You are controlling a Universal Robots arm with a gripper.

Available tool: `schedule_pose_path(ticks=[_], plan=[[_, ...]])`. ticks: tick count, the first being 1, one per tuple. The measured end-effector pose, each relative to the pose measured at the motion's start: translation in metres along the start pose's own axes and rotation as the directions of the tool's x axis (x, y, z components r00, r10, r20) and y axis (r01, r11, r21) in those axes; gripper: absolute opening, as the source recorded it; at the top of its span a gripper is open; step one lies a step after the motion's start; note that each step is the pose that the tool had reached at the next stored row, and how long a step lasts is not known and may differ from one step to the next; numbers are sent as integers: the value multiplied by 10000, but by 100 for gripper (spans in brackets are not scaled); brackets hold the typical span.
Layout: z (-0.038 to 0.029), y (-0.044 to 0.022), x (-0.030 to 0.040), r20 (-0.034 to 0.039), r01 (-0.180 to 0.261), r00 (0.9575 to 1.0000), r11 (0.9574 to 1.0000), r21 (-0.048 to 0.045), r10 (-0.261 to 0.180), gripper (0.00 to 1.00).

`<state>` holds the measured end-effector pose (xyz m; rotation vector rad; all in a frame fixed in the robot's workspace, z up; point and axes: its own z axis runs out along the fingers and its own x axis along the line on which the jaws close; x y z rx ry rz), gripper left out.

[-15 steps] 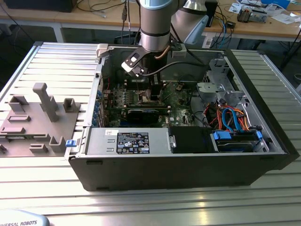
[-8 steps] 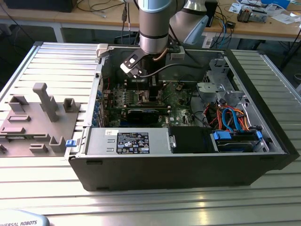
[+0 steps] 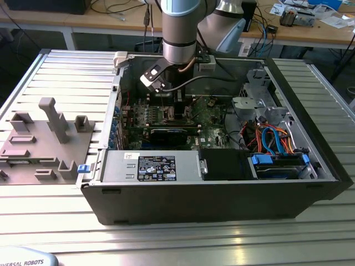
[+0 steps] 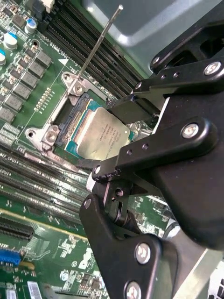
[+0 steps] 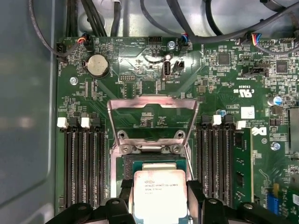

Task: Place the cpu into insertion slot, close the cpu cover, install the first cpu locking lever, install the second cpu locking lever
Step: 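Place the cpu into insertion slot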

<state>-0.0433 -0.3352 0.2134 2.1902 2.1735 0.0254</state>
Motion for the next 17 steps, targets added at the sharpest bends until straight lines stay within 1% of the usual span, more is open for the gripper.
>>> schedule_pose_path(ticks=[1, 4, 7, 17], plan=[[7, -4, 20, 2, -37, 10000, 10000, 1, 37, 55], [24, -5, 30, 7, -141, 9999, 9999, 4, 141, 55], [38, -6, 31, 12, -206, 9998, 9998, 6, 206, 55], [90, -9, 34, 12, -219, 9998, 9998, 6, 219, 55]])
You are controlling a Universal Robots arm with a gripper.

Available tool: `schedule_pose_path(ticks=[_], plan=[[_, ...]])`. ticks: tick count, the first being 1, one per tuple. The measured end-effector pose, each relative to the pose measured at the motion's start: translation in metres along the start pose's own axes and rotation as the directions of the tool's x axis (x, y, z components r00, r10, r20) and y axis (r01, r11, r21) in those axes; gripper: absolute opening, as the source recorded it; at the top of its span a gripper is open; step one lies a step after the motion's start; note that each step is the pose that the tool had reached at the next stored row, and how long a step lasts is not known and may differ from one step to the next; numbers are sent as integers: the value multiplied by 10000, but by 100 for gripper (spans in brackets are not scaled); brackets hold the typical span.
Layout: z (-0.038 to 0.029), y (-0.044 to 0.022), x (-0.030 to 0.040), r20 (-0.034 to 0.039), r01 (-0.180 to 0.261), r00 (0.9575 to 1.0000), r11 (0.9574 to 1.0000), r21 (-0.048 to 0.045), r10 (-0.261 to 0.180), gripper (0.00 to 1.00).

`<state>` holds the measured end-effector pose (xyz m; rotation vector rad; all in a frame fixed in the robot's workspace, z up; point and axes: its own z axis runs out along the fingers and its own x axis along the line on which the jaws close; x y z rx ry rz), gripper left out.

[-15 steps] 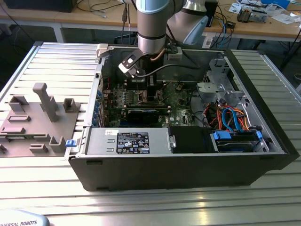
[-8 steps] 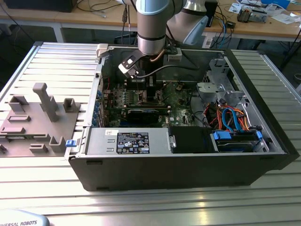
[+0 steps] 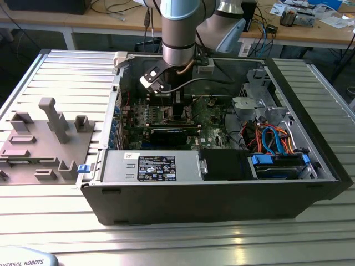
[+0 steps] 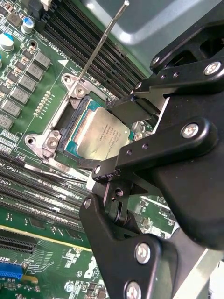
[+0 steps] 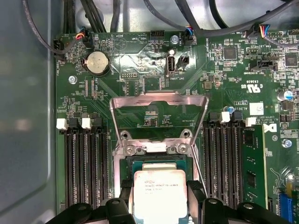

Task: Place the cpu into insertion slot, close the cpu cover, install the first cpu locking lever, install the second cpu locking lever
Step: 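Place the cpu into insertion slot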

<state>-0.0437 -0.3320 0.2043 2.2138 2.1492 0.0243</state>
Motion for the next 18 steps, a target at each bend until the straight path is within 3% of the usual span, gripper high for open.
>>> schedule_pose_path(ticks=[18], plan=[[53, -3, 3, 4, -65, 10000, 10000, 2, 65, 55]])
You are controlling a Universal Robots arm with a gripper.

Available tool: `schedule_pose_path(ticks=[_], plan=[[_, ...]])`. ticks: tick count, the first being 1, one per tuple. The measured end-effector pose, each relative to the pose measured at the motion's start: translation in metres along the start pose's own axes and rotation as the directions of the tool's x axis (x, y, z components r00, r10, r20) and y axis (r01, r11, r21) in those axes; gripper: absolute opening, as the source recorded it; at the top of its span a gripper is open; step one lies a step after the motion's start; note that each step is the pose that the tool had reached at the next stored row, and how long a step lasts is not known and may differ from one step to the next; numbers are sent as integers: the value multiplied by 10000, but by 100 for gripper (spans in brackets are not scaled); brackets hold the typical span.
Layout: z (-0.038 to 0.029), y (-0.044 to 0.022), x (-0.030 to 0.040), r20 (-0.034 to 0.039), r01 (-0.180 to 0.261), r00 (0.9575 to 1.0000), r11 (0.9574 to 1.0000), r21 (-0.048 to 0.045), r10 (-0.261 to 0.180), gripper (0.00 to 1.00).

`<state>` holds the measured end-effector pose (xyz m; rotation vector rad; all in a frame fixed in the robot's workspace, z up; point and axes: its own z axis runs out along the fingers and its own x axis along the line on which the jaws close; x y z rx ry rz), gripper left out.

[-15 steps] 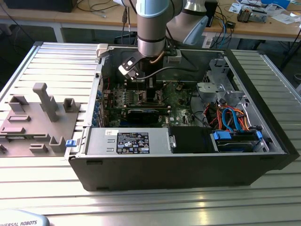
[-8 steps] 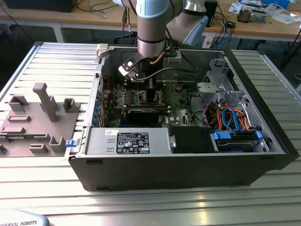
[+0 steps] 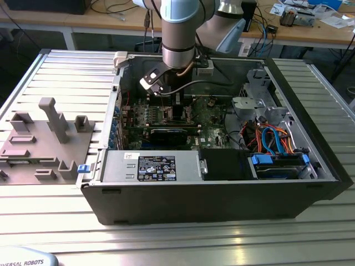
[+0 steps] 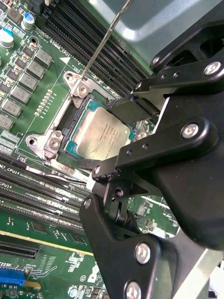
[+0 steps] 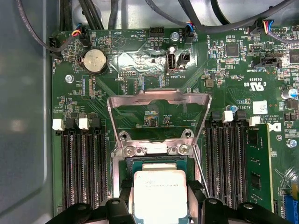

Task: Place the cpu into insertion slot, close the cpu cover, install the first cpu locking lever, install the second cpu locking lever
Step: 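Place the cpu into insertion slot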

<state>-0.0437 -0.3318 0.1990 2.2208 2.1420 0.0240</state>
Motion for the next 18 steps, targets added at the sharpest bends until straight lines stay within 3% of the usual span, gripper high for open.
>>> schedule_pose_path(ticks=[4, 5, 12, 18], plan=[[0, 0, 0, -3, -1, 10000, 10000, 0, 1, 56], [0, 0, 0, -3, -1, 10000, 10000, 0, 1, 62], [0, 0, 0, -6, -1, 10000, 10000, -1, 1, 62], [-65, 3, -2, -68, -9, 10000, 10000, 2, 9, 62]])
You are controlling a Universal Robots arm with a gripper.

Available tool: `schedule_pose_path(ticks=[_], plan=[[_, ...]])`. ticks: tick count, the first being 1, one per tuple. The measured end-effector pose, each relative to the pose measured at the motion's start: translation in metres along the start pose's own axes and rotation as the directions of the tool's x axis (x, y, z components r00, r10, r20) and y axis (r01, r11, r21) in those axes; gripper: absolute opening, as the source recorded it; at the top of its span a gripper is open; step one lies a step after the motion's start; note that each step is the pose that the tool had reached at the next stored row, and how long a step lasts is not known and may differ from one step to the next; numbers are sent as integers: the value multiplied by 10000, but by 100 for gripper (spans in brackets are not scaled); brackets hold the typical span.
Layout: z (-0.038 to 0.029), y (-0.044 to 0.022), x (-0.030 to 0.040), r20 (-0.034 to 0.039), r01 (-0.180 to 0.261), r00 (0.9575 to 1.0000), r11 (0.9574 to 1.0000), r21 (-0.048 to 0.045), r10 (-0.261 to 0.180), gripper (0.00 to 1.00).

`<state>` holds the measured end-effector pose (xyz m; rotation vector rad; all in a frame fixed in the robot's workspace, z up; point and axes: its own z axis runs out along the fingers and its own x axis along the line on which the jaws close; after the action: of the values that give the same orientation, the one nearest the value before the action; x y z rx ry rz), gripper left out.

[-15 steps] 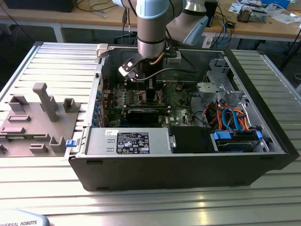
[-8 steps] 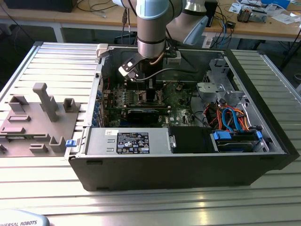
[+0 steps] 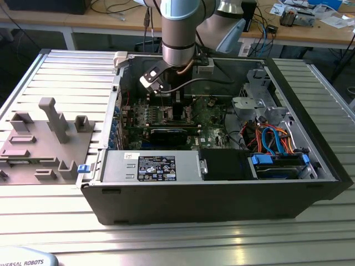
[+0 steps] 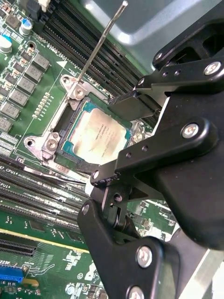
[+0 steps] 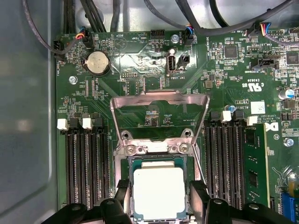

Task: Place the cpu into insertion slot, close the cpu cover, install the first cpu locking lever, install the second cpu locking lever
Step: 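Place the cpu into insertion slot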

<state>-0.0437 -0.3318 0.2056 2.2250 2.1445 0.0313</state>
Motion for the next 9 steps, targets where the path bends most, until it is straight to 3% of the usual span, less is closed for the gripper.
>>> schedule_pose_path(ticks=[5, 7, 9], plan=[[-44, 2, -1, -2, 0, 10000, 10000, 0, 0, 62], [-105, 6, -1, -1, 1, 10000, 10000, 0, -1, 61], [-121, 7, -1, -4, 1, 10000, 10000, -1, -1, 48]])
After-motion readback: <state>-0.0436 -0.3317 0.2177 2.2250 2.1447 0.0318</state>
